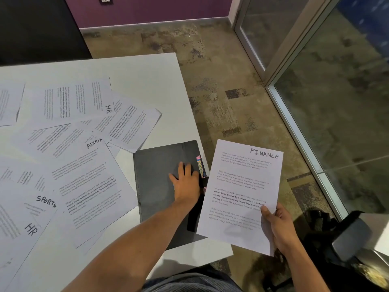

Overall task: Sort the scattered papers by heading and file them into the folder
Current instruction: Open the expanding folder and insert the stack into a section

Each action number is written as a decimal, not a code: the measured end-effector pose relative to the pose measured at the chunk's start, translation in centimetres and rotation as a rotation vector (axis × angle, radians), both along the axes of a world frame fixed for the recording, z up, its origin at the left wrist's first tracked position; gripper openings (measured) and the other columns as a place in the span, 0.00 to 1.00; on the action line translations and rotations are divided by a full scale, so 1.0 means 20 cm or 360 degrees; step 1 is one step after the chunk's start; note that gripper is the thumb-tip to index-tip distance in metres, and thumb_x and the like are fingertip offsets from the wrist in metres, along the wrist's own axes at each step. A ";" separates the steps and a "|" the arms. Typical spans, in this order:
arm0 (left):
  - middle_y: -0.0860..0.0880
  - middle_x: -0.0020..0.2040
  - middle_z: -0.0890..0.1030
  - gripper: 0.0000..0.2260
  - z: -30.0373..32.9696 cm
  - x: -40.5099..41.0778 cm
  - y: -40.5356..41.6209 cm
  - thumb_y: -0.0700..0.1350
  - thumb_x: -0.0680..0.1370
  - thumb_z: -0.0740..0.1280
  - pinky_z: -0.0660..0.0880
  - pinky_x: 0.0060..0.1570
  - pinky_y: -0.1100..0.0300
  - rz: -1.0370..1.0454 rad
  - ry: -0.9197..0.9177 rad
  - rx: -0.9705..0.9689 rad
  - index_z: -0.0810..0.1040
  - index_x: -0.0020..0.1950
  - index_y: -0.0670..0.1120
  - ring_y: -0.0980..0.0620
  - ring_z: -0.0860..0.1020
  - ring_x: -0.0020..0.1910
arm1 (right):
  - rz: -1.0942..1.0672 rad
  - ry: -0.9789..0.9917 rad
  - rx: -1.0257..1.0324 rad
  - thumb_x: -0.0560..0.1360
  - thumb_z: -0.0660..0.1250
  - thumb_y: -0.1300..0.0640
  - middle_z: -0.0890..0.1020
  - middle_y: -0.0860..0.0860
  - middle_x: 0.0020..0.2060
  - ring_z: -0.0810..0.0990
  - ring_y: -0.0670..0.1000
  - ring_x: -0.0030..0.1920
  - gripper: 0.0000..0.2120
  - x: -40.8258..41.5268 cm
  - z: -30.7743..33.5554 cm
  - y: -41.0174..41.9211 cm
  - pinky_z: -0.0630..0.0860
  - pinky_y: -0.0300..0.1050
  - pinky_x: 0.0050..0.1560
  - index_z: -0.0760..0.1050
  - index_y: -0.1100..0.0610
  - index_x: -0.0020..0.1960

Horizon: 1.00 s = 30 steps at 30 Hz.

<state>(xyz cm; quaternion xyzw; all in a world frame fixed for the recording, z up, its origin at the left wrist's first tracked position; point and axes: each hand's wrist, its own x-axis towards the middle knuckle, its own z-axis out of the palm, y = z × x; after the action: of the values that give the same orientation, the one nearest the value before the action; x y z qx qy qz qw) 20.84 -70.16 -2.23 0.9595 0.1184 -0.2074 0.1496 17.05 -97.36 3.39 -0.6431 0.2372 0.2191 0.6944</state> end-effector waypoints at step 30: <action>0.46 0.54 0.80 0.14 0.05 0.03 -0.02 0.44 0.75 0.71 0.77 0.47 0.55 0.0397 0.0142 -0.0528 0.75 0.59 0.46 0.47 0.78 0.53 | -0.0031 0.0114 -0.0162 0.81 0.59 0.66 0.83 0.55 0.59 0.82 0.59 0.59 0.12 -0.03 -0.02 0.00 0.75 0.65 0.61 0.71 0.62 0.64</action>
<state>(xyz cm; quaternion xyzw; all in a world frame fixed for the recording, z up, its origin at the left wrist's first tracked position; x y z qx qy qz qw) 21.52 -70.48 -1.15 0.8894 0.2071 -0.2462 0.3248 16.49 -97.43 2.90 -0.6671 0.2791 0.2229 0.6538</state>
